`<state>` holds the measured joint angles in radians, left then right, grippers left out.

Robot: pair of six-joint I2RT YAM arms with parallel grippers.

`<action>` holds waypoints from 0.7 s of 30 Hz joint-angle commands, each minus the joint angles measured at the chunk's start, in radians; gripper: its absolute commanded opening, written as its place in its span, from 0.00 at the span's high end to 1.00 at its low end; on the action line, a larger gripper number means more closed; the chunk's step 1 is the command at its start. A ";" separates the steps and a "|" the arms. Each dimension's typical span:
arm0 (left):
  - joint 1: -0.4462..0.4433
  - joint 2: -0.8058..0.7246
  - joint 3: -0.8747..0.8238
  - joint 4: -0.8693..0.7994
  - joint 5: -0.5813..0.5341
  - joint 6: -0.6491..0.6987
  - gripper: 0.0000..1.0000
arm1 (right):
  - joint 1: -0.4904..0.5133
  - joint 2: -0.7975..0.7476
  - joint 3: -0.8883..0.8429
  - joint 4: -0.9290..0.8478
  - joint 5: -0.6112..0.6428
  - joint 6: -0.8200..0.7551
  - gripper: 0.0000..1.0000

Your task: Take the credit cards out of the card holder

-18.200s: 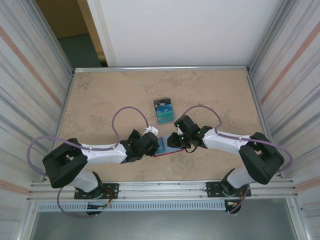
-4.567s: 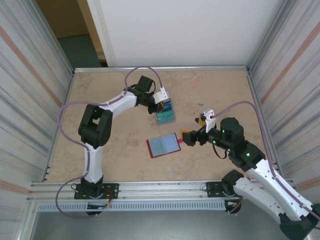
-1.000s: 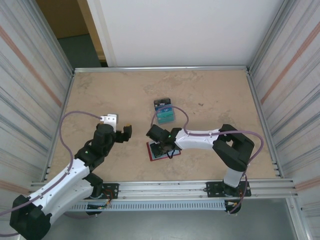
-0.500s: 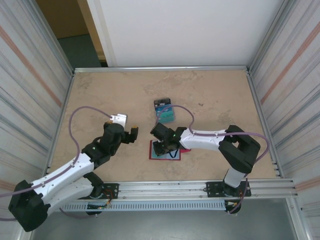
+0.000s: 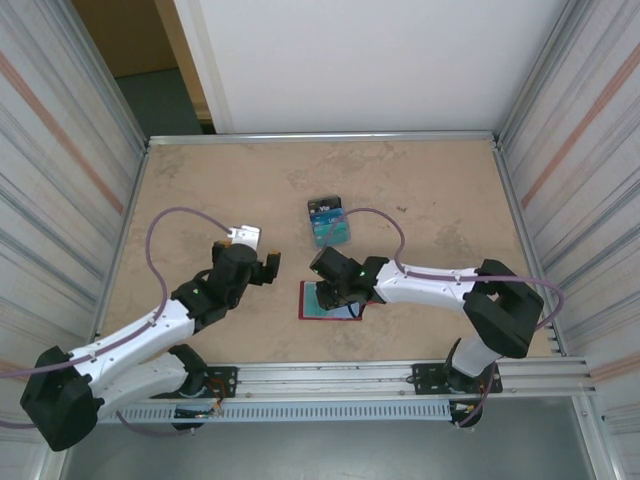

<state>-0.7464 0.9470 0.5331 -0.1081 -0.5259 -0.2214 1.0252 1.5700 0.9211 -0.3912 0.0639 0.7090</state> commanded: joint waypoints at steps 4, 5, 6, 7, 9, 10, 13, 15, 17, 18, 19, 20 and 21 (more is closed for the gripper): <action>-0.034 0.006 0.045 -0.020 -0.031 0.024 0.01 | -0.032 -0.057 -0.062 -0.061 0.075 0.048 0.74; -0.038 0.007 0.046 -0.020 -0.030 0.029 0.01 | -0.039 -0.063 -0.072 -0.058 0.078 0.047 0.74; -0.043 0.010 0.047 -0.022 -0.028 0.030 0.01 | -0.049 -0.065 -0.083 -0.052 0.078 0.041 0.74; -0.045 0.013 0.047 -0.023 -0.022 0.030 0.01 | -0.057 -0.068 -0.094 -0.044 0.075 0.033 0.74; -0.049 0.018 0.047 -0.023 -0.009 0.026 0.01 | -0.074 -0.068 -0.111 -0.026 0.069 0.010 0.72; -0.051 0.020 0.048 -0.023 -0.001 0.022 0.01 | -0.084 -0.066 -0.117 -0.017 0.061 -0.003 0.71; -0.061 0.027 0.048 -0.023 0.015 0.015 0.01 | -0.116 -0.058 -0.124 -0.006 0.040 -0.041 0.69; -0.069 0.031 0.047 -0.023 0.011 0.014 0.01 | -0.137 -0.053 -0.128 0.007 0.026 -0.064 0.69; -0.078 0.039 0.048 -0.023 0.005 0.008 0.01 | -0.158 -0.044 -0.129 0.011 0.010 -0.090 0.69; -0.080 0.040 0.048 -0.023 0.007 0.005 0.01 | -0.166 -0.042 -0.130 0.012 0.008 -0.102 0.69; -0.085 0.045 0.047 -0.020 0.006 0.003 0.01 | -0.175 -0.040 -0.131 0.013 0.006 -0.116 0.70; -0.088 0.049 0.047 -0.019 0.003 0.002 0.01 | -0.184 -0.038 -0.133 0.016 0.001 -0.128 0.69; -0.091 0.053 0.047 -0.018 0.004 0.001 0.01 | -0.191 -0.035 -0.134 0.018 -0.005 -0.136 0.70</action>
<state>-0.8265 0.9916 0.5537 -0.1265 -0.5175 -0.2073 0.8513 1.5272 0.7990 -0.3817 0.0769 0.6342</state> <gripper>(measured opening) 0.987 0.305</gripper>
